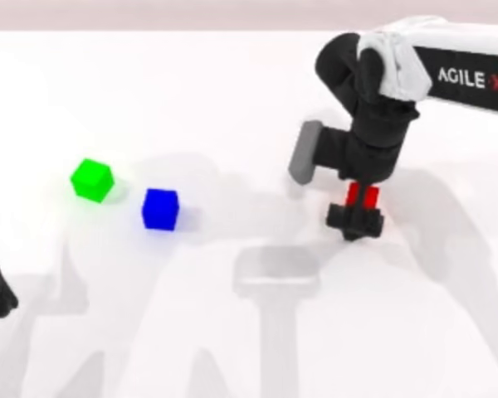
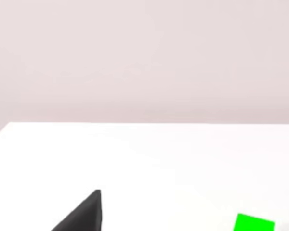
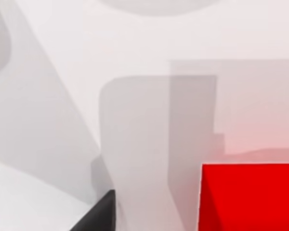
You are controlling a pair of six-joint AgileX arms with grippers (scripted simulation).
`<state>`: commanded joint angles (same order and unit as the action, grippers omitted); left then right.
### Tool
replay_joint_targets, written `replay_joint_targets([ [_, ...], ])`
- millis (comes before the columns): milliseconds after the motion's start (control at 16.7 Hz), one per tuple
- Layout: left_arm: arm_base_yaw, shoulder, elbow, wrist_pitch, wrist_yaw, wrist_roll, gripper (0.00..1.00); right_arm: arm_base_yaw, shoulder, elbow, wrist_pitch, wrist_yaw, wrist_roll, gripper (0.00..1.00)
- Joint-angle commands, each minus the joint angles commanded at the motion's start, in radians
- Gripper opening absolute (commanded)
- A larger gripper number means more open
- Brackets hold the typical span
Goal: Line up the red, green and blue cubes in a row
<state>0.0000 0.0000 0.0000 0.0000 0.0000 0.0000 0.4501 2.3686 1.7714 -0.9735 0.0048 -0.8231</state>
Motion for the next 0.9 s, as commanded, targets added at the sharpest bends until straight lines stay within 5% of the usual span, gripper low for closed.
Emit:
replay_joint_targets([
  [420, 0.000, 0.000, 0.000, 0.000, 0.000, 0.000, 1.00, 0.000, 0.000, 0.000, 0.000, 0.000, 0.000, 0.02],
  [900, 0.000, 0.000, 0.000, 0.000, 0.000, 0.000, 1.00, 0.000, 0.000, 0.000, 0.000, 0.000, 0.000, 0.00],
])
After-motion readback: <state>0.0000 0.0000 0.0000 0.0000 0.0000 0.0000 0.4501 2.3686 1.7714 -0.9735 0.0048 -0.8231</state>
